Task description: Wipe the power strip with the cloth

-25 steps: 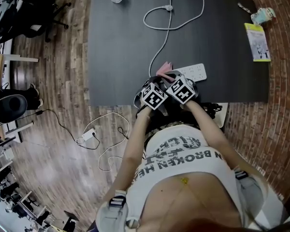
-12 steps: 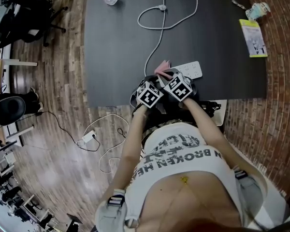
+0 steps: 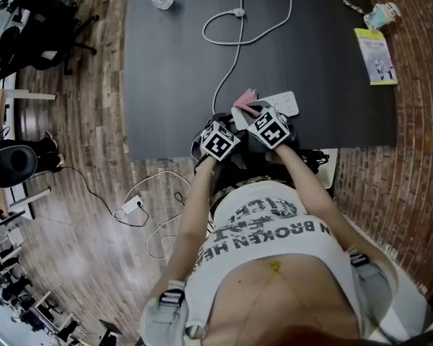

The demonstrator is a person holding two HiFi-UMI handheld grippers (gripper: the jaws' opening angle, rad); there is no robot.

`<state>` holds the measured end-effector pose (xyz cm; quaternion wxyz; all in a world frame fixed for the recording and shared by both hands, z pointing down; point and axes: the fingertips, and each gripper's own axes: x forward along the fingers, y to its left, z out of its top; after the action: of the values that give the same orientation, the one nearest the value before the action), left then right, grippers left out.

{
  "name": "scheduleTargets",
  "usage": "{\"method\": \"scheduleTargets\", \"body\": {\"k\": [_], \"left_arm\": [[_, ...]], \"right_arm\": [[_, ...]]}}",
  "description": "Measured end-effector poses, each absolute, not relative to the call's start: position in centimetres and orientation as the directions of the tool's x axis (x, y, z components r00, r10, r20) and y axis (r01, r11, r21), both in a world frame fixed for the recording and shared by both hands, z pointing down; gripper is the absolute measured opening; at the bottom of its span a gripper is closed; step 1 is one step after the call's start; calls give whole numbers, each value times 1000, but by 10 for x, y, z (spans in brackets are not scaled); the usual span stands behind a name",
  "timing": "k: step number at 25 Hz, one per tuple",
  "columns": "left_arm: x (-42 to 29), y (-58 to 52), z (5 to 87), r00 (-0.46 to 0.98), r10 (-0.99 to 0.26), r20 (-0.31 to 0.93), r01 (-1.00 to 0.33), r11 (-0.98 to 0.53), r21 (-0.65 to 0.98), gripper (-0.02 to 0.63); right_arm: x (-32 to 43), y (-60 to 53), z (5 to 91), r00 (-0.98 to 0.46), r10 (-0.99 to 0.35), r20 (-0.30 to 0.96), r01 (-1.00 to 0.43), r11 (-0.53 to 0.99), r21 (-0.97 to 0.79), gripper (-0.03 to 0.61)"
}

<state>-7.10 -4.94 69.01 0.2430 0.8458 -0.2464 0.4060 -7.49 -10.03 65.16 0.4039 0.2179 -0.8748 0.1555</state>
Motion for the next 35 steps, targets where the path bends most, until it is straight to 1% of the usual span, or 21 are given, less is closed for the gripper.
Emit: {"method": "scheduleTargets", "body": {"k": [10,21,32,35], "left_arm": [[-71,-48,691,547,-204,812,-612,-759,222,270],[-70,-53,692,547,-214,809,-613,-761,212,272],[-68,-53,692,541,-218,812,-620,-756,210,273],[-69,-51,686,521,-210,827,-631,-747,208,273]], "right_arm": [[-53,-108,652,-561,-284,778,-530,845,-74,15],[-21,-119,653,-539,-314,781,-569,820,-63,15],[-6,-120,651,-544,-321,775,-568,821,-59,15],[2,-120,653,-546,-324,773,-571,819,-60,15]]}}
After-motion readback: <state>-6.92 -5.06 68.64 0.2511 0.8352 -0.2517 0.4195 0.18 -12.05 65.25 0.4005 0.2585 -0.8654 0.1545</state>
